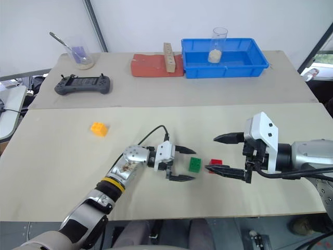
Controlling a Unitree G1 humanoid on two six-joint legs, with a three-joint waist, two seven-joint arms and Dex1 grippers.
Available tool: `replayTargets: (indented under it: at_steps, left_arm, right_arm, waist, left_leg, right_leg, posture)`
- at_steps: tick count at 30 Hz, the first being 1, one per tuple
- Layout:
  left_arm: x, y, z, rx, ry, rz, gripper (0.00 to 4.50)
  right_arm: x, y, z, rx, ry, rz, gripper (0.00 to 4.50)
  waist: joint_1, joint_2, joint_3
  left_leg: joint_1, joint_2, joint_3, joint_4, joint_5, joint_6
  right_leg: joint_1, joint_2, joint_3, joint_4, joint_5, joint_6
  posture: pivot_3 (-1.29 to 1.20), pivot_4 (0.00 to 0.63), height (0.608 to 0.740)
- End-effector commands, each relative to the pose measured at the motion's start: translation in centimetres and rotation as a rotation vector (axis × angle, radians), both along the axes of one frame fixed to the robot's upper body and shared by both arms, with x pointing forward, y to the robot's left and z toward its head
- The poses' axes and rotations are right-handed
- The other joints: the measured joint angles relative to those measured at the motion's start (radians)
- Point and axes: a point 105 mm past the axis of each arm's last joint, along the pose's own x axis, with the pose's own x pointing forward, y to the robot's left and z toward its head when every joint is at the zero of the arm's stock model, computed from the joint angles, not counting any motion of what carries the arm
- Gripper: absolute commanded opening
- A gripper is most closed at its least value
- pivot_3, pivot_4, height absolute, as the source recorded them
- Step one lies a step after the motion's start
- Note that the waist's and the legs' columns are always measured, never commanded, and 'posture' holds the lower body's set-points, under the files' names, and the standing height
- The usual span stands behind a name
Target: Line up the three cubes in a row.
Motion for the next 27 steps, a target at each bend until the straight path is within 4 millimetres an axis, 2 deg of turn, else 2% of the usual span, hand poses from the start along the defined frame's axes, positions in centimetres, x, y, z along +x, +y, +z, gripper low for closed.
replayTargets:
  at_steps: [1, 3, 7, 15, 24, 27]
  left_arm:
    - [0.0, 0.5, 0.4, -0.006, -0.018, 0.005, 4.47]
    - [-0.2, 1.3, 0.1, 0.009, -0.012, 0.014, 4.47]
    - [-0.8, 4.3, -0.6, 0.043, 0.01, 0.072, 4.47]
    - [-1.9, 12.9, 0.0, 0.09, 0.011, 0.401, 4.47]
    - [-1.3, 20.8, 4.1, -0.092, -0.036, 0.983, 4.47]
    - [-1.0, 24.9, 4.8, -0.159, -0.071, 1.267, 4.47]
  right_arm:
    - [0.0, 0.4, 0.7, 0.005, -0.047, 0.028, 4.5]
    - [0.1, 0.4, 0.6, 0.006, -0.047, 0.034, 4.5]
    - [0.5, 0.5, 0.6, 0.012, -0.051, 0.039, 4.5]
    - [2.0, 1.3, 0.6, 0.048, -0.072, 0.073, 4.5]
    - [3.2, 2.6, 1.3, 0.107, -0.084, 0.109, 4.5]
    - [3.4, 3.2, 1.7, 0.139, -0.085, 0.115, 4.5]
  waist:
    - [-0.001, 0.0, 0.0]
    - [-0.003, 0.0, 0.0]
    - [-0.018, 0.001, 0.0]
    - [-0.047, 0.002, -0.001]
    - [-0.021, 0.001, -0.001]
    - [-0.023, 0.001, -0.001]
  left_leg:
    - [0.0, 0.0, 0.0, 0.0, 0.0, 0.0]
    - [0.0, 0.0, 0.0, 0.0, 0.0, 0.0]
    - [0.001, 0.0, 0.0, 0.0, 0.0, 0.0]
    - [0.002, 0.002, 0.0, -0.003, 0.0, 0.0]
    - [0.002, 0.001, 0.0, -0.002, -0.001, 0.0]
    - [0.002, 0.001, 0.0, -0.002, -0.001, 0.0]
  right_leg:
    - [0.0, 0.0, 0.0, 0.0, 0.0, 0.0]
    - [0.0, 0.0, 0.0, 0.0, 0.0, 0.0]
    - [0.0, 0.0, 0.0, 0.001, 0.0, 0.0]
    - [-0.001, 0.001, 0.001, 0.001, 0.0, 0.0]
    - [-0.003, -0.001, 0.0, -0.001, 0.0, 0.0]
    - [-0.003, -0.001, 0.001, -0.001, 0.0, 0.0]
  posture:
    - [0.0, 0.15, 0.74]
    - [0.0, 0.15, 0.74]
    - [0.0, 0.15, 0.74]
    - [0.0, 0.15, 0.74]
    - [0.0, 0.15, 0.74]
    - [0.0, 0.15, 0.74]
